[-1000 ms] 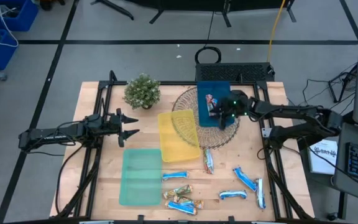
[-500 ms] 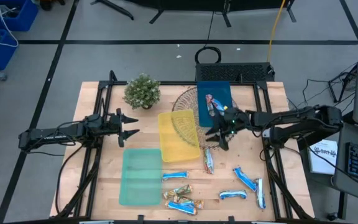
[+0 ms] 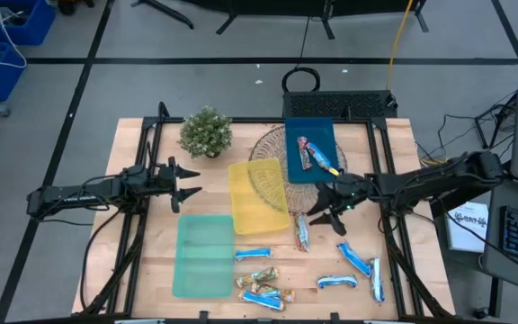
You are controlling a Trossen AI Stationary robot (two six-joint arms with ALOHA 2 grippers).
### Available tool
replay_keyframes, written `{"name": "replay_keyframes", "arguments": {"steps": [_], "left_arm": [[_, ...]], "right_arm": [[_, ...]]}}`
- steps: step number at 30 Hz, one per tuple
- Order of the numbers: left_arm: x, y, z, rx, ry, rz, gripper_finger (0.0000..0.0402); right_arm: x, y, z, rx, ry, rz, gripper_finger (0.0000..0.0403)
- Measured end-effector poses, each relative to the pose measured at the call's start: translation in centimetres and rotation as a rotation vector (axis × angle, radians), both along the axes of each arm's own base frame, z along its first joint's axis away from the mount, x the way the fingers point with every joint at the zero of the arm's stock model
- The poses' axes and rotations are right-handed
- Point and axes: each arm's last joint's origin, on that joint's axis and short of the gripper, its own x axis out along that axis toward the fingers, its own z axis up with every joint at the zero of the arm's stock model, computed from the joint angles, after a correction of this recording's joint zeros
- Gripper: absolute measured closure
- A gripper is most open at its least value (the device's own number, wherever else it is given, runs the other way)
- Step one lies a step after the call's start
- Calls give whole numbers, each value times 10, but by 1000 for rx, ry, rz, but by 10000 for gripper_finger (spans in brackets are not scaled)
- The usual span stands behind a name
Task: Pick and place Granola Bars by type
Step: Put the red granola bar into the blue bin
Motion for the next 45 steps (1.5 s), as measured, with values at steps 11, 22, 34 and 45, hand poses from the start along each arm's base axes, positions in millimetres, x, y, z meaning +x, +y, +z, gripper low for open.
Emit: {"name": "replay_keyframes", "arguments": {"steps": [11, 22, 34, 45], "left_arm": [[0, 0, 0, 0, 0, 0, 146], [0, 0, 0, 0, 0, -1, 146], [0, 0, 0, 0, 0, 0, 146], [0, 0, 0, 0, 0, 0, 146]], "right_arm": [[-15, 8, -5, -61, 102, -102, 288], [0, 27, 5, -87, 249, -111, 328], [20, 42, -12, -80, 308, -78, 321], [30, 63, -27, 0, 313, -55, 247]]}}
